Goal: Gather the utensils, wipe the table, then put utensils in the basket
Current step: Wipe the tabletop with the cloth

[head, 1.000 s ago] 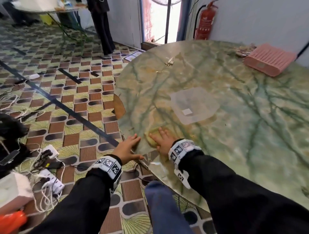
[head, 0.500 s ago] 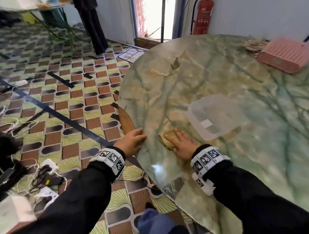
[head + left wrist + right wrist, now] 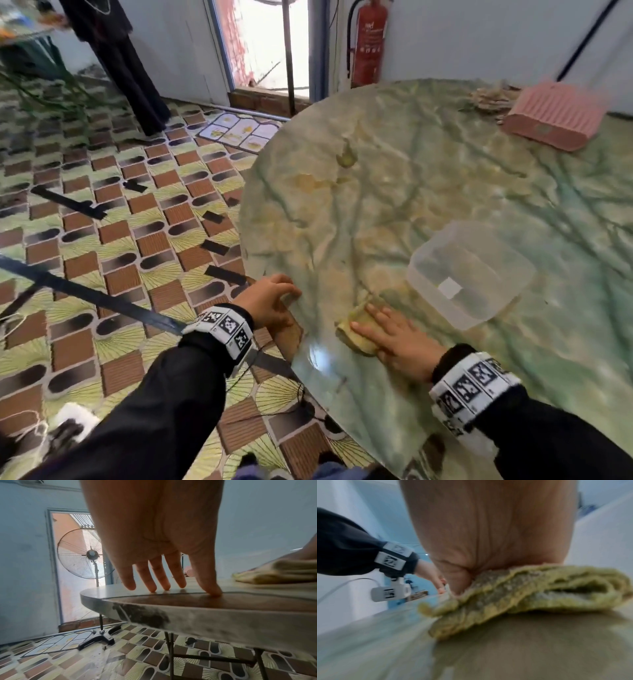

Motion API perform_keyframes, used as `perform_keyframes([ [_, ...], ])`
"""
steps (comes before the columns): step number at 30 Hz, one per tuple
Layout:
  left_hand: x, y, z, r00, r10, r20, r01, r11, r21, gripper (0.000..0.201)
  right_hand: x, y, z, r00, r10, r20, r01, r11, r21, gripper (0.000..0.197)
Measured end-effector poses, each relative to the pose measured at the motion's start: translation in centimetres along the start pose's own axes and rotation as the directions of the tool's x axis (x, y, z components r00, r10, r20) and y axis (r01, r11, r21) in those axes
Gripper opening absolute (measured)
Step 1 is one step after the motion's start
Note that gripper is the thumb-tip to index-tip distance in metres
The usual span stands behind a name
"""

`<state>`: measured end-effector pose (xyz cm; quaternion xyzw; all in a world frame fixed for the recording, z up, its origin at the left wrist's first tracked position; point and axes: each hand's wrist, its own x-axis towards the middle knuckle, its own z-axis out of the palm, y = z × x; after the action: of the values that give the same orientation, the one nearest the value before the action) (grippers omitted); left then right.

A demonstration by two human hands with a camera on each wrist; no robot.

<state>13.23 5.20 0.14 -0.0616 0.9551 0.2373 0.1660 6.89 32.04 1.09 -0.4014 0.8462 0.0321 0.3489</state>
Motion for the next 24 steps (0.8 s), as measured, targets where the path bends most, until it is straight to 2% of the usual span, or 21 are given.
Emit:
perform_keyframes([
  [2, 1.4, -0.9, -1.2, 1.000, 0.015, 0.010, -0.015, 1.000, -0.001, 0.057, 2.7, 0.1, -1.2, 0.985, 0.147, -0.085, -0.140, 0.986, 0.086, 0.063],
  [4, 2.6, -2.1, -2.4, 0.999, 0.041, 0.025, -0.042, 0.999, 0.022, 0.064, 6.2, -0.7, -2.5, 0.946, 0.289, -0.150, -0.264, 0.950, 0.168, 0.063],
  [7, 3.9, -4.5, -3.9, 0.997, 0.053, 0.064, -0.059, 0.993, 0.099, 0.067, 10.6, -4.0, -4.2, 0.893, 0.421, -0.160, -0.367, 0.886, 0.282, 0.066],
  [11, 4.9, -7.3, -6.2, 0.987, 0.100, 0.124, -0.123, 0.973, 0.198, 0.064, 12.0, -9.3, -4.2, 0.921, 0.362, -0.147, -0.323, 0.917, 0.233, 0.073],
  [14, 6.0, -8.4, -7.8, 0.968, 0.173, 0.181, -0.212, 0.952, 0.222, 0.068, 8.8, -11.3, -2.0, 0.957, 0.278, -0.086, -0.254, 0.943, 0.216, 0.068],
  [16, 7.1, -8.5, -8.4, 0.957, 0.208, 0.204, -0.254, 0.937, 0.240, 0.072, 6.0, -11.2, -0.7, 0.956, 0.286, -0.067, -0.259, 0.929, 0.263, 0.064],
  [18, 8.2, -8.4, -8.6, 0.943, 0.233, 0.236, -0.298, 0.908, 0.295, 0.076, 4.2, -9.6, -0.1, 0.918, 0.389, -0.070, -0.346, 0.877, 0.334, 0.060],
  [20, 8.9, -8.1, -8.9, 0.932, 0.228, 0.282, -0.321, 0.880, 0.350, 0.079, 4.1, -7.0, 0.0, 0.851, 0.517, -0.095, -0.457, 0.817, 0.353, 0.061],
  [22, 9.4, -8.1, -9.1, 0.919, 0.216, 0.330, -0.342, 0.854, 0.393, 0.081, 5.6, -4.8, -1.1, 0.785, 0.609, -0.112, -0.537, 0.760, 0.367, 0.065],
  [24, 9.8, -8.3, -9.1, 0.913, 0.201, 0.356, -0.347, 0.841, 0.414, 0.083, 8.3, -3.8, -2.8, 0.754, 0.649, -0.100, -0.562, 0.717, 0.412, 0.066],
])
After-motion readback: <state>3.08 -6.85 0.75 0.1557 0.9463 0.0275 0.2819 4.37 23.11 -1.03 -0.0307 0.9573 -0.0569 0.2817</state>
